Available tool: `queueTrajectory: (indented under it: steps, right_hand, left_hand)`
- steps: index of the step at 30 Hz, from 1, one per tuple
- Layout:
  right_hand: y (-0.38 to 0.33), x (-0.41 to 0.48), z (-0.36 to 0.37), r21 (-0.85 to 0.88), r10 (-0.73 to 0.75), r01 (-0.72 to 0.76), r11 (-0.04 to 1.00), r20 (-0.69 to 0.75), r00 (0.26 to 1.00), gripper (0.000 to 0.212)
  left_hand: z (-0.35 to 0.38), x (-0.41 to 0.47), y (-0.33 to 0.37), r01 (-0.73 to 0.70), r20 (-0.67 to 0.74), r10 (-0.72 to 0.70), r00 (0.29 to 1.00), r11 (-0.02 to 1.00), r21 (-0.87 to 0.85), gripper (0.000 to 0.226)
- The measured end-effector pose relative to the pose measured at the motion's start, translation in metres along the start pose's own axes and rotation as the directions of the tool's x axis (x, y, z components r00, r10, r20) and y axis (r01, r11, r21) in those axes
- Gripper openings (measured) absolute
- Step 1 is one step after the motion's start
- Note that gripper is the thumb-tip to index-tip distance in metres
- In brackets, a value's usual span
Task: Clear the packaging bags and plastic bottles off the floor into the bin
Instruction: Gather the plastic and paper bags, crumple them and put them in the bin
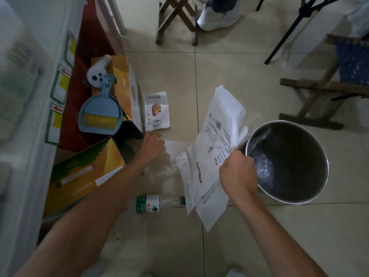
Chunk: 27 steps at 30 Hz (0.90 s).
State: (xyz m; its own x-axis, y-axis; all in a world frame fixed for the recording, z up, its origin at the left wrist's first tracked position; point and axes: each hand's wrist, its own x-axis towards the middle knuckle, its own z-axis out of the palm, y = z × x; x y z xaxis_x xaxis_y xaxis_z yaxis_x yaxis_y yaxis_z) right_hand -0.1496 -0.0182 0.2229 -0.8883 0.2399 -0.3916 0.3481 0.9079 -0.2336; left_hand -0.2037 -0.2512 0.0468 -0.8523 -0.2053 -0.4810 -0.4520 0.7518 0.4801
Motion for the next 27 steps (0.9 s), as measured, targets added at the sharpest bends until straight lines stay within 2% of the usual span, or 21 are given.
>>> queueTrajectory:
  steps: [3, 6, 10, 13, 16, 20, 21, 25, 27]
  right_hand:
    - [-0.002, 0.007, -0.001, -0.043, -0.062, 0.062, 0.997, 0.000, 0.998, 0.017]
    - [-0.003, 0.014, -0.002, -0.100, -0.126, 0.128, 0.987, 0.028, 0.992, 0.009]
    - [0.003, 0.017, -0.006, -0.207, -0.128, 0.137, 0.969, 0.055, 0.990, 0.014]
    - [0.005, 0.017, -0.003, -0.222, -0.106, 0.119, 0.968, 0.068, 0.992, 0.020]
    - [0.001, 0.013, -0.001, -0.140, -0.061, 0.075, 0.987, 0.102, 0.993, 0.023]
    - [-0.001, 0.003, -0.003, -0.088, -0.063, 0.073, 0.993, 0.113, 0.992, 0.020]
    - [-0.001, 0.002, -0.004, -0.089, -0.070, 0.079, 0.993, 0.106, 0.992, 0.020]
    - [-0.001, 0.000, -0.001, -0.106, -0.104, 0.111, 0.988, 0.062, 0.993, 0.020]
    - [0.001, 0.002, 0.004, -0.118, -0.107, 0.114, 0.986, 0.067, 0.992, 0.020]
  left_hand:
    - [0.023, 0.051, -0.007, -0.017, 0.014, 0.015, 1.000, 0.994, 0.106, 0.042]
    - [0.041, 0.084, -0.009, 0.065, 0.053, -0.073, 0.996, 0.988, 0.141, 0.050]
    - [0.059, 0.111, -0.021, 0.036, 0.139, -0.082, 0.987, 0.952, 0.303, 0.058]
    - [0.064, 0.106, -0.027, 0.023, 0.154, -0.081, 0.985, 0.939, 0.343, 0.072]
    - [0.063, 0.086, -0.040, 0.032, 0.123, -0.081, 0.989, 0.933, 0.358, 0.075]
    - [0.063, 0.061, -0.039, -0.012, 0.008, 0.010, 1.000, 0.947, 0.320, 0.038]
    - [0.065, 0.060, -0.037, -0.002, -0.032, 0.013, 0.999, 0.944, 0.329, 0.040]
    - [0.075, 0.067, -0.036, 0.091, -0.104, -0.071, 0.992, 0.974, 0.206, 0.078]
    - [0.081, 0.073, -0.038, 0.119, -0.118, -0.085, 0.989, 0.942, 0.314, 0.079]
